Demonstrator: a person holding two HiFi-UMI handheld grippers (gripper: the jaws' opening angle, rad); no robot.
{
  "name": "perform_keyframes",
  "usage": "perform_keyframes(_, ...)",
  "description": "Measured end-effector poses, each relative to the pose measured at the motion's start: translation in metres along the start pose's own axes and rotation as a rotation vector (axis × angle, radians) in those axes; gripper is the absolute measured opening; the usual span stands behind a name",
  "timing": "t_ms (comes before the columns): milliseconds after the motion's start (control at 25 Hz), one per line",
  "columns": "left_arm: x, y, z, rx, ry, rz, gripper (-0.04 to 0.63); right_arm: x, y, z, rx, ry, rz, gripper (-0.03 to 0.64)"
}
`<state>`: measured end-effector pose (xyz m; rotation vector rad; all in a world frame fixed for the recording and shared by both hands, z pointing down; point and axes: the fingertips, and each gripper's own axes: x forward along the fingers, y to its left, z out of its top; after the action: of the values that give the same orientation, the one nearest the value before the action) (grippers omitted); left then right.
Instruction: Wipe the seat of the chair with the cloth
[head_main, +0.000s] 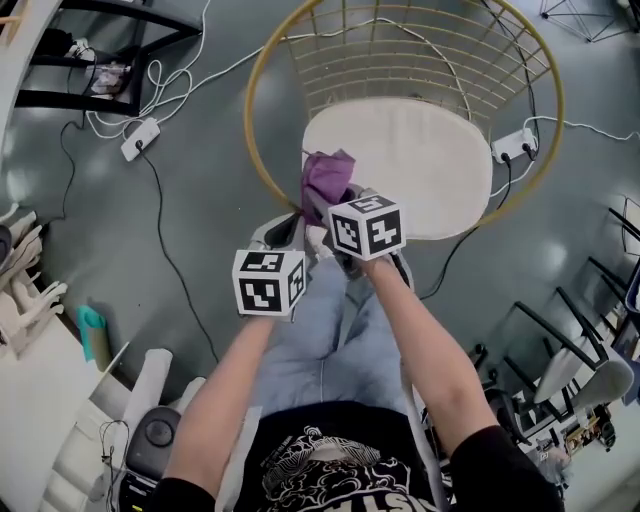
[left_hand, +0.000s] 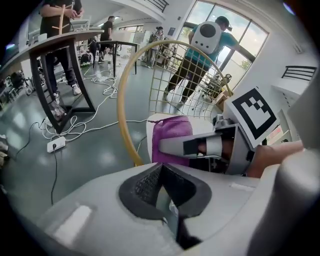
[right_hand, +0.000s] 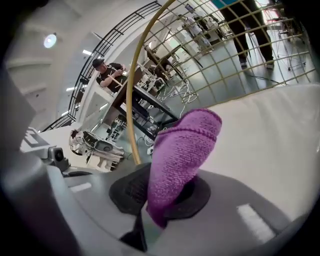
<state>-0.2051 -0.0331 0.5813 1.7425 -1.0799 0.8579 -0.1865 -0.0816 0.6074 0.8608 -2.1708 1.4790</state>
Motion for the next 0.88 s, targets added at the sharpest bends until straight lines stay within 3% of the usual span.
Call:
perform_keyframes(280, -0.009, 0.013, -0.011, 0.015, 0.003, -0.041, -0.003, 0.016, 0.010, -0.011, -0.019, 0.019, -0.023, 0.057)
perform_keyframes(880, 0.005, -0.035, -0.019, 0.041, 0.004, -0.118, -0.003, -0.027, -0.018, -0.046, 0.086, -0.020, -0.059, 0.056)
